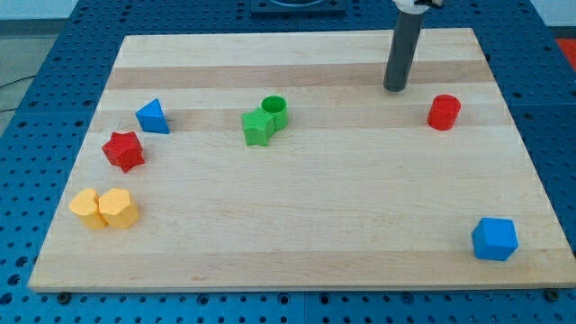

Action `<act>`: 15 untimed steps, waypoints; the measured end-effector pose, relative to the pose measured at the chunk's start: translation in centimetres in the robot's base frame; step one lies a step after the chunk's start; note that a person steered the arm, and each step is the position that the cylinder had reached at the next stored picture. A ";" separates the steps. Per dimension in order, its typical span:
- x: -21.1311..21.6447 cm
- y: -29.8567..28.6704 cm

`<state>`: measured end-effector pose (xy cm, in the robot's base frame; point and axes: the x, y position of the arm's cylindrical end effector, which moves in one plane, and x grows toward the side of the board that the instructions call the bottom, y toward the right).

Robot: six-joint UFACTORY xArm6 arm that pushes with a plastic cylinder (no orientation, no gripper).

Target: Push the blue cube to the top of the red circle

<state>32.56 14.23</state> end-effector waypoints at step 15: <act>20.2 18.8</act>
<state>52.77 33.06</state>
